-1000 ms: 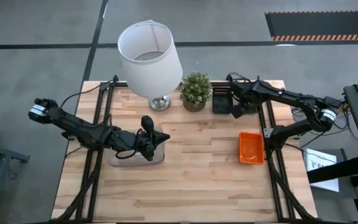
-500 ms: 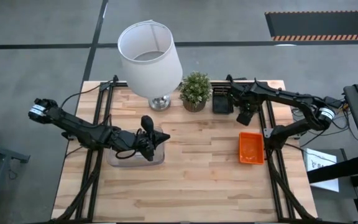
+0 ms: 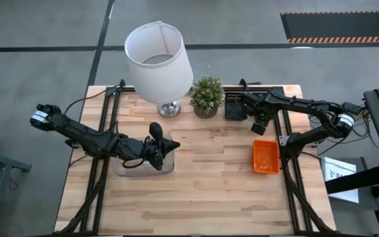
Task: Stack baskets by color
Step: Stack the right black bin on the black bins
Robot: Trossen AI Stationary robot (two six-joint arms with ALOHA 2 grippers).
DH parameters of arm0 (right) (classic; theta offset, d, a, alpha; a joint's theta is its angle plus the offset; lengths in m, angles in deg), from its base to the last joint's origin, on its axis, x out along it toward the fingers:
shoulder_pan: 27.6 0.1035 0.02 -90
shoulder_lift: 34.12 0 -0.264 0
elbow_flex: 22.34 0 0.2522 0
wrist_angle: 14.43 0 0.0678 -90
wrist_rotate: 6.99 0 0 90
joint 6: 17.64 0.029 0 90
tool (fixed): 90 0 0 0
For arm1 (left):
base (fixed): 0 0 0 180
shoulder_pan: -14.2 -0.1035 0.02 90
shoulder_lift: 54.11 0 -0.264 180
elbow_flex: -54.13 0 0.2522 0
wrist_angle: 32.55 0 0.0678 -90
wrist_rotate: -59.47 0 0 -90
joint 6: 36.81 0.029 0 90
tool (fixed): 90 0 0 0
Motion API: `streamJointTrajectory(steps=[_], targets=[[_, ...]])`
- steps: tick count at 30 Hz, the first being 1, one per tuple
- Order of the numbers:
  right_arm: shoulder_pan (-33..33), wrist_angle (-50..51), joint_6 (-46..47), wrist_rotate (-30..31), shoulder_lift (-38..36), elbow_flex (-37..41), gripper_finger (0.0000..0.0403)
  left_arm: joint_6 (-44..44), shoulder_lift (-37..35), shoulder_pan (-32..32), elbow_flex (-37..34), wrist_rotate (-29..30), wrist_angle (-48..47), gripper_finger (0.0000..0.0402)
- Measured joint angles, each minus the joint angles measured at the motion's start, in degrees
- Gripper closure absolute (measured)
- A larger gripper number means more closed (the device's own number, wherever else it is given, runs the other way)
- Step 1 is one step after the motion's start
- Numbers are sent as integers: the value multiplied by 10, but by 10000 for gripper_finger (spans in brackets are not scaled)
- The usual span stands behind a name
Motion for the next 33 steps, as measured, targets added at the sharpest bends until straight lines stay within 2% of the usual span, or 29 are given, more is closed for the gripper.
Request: streamJointTrajectory(steps=[10, 18, 26, 33], targets=[[0, -58, -25, 5, 12, 13, 331, 0, 0, 0, 0, 0, 0, 402], [0, -72, -49, 5, 56, 12, 387, 0, 0, 0, -1, 0, 1, 402], [1, -61, -46, 20, 48, 7, 392, -13, 0, 0, -2, -1, 4, 402], [2, -5, -49, 29, 35, -51, 393, -14, 1, 0, -2, -1, 12, 402]])
